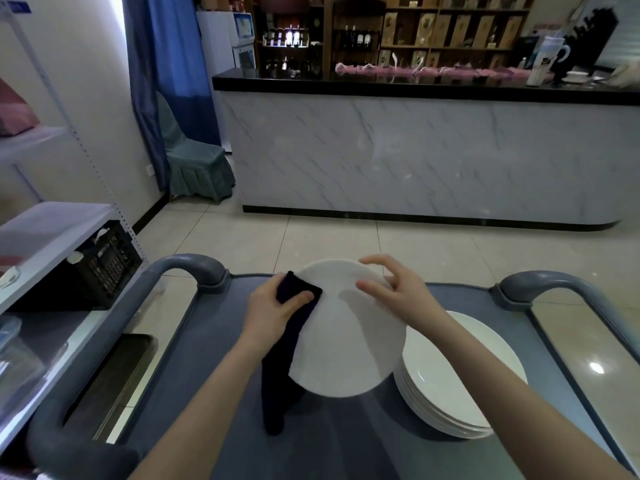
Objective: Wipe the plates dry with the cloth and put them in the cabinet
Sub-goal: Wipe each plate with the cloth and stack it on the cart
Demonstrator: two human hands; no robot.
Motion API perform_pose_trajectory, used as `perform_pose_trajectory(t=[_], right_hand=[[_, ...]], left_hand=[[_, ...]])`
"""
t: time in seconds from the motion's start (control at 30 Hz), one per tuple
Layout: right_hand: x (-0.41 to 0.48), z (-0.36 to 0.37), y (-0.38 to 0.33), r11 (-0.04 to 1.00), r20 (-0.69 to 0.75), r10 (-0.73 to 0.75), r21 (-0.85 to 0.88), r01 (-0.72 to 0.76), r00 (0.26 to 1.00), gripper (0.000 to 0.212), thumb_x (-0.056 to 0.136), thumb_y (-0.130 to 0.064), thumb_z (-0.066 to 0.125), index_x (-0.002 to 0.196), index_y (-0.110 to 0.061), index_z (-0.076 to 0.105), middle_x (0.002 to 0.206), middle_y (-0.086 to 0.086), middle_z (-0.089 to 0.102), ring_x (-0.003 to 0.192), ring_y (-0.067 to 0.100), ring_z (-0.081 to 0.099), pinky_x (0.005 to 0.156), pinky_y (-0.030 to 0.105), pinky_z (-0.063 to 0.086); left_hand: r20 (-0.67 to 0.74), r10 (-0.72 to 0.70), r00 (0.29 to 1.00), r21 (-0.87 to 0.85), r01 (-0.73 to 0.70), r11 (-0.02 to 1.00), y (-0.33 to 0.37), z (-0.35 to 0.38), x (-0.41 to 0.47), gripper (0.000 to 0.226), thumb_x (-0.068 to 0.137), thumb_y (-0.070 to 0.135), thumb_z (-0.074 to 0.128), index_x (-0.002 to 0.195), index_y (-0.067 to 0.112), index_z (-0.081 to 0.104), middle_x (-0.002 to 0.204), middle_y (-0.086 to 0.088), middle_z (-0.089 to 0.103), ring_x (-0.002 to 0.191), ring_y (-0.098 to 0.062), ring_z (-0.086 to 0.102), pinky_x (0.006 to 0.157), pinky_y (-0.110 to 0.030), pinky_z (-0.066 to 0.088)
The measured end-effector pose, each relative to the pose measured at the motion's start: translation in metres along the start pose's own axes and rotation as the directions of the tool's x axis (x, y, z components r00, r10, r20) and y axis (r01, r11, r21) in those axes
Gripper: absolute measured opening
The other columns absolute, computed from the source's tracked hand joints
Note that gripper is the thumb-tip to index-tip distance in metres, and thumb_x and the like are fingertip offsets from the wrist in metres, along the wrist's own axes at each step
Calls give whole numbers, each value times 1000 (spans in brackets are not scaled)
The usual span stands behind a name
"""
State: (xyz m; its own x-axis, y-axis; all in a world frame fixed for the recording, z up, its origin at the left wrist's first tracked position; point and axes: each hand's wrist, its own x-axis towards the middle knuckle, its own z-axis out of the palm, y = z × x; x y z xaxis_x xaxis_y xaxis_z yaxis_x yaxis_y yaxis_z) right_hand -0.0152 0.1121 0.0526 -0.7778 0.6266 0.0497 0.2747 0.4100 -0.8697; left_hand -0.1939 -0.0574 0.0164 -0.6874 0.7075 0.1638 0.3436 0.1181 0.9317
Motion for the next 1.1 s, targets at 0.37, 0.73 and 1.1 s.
perform_pose_trajectory(t=[0.37, 0.73, 1.1], right_hand=[[-7, 42, 8, 907, -413, 275, 411, -92, 868, 39, 97, -40, 59, 71, -12, 63, 63, -6, 56, 63, 14, 48, 62, 31, 40], [3, 17, 2, 990, -259, 63, 138, -27, 964, 37, 99, -37, 57, 77, -7, 62, 65, -6, 55, 58, 8, 47, 53, 22, 37], [2, 37, -3, 946, -450, 203, 318, -56, 870, 49, 98, -37, 58, 67, -2, 45, 63, 0, 42, 63, 16, 39, 60, 32, 31]], left_hand=[[-201, -228, 953, -199, 188, 962, -13, 20, -9, 17, 83, 31, 77, 94, 24, 67, 91, 6, 73, 87, -13, 69, 80, -39, 57], [-56, -80, 995, -108, 74, 991, -3, 3, 11, 22, 78, 27, 81, 96, 27, 67, 90, 15, 73, 83, 1, 68, 67, -15, 51], [-238, -253, 938, -290, 180, 940, -7, 25, -2, 18, 85, 25, 76, 99, 26, 65, 97, 8, 72, 88, -5, 67, 75, -21, 54]])
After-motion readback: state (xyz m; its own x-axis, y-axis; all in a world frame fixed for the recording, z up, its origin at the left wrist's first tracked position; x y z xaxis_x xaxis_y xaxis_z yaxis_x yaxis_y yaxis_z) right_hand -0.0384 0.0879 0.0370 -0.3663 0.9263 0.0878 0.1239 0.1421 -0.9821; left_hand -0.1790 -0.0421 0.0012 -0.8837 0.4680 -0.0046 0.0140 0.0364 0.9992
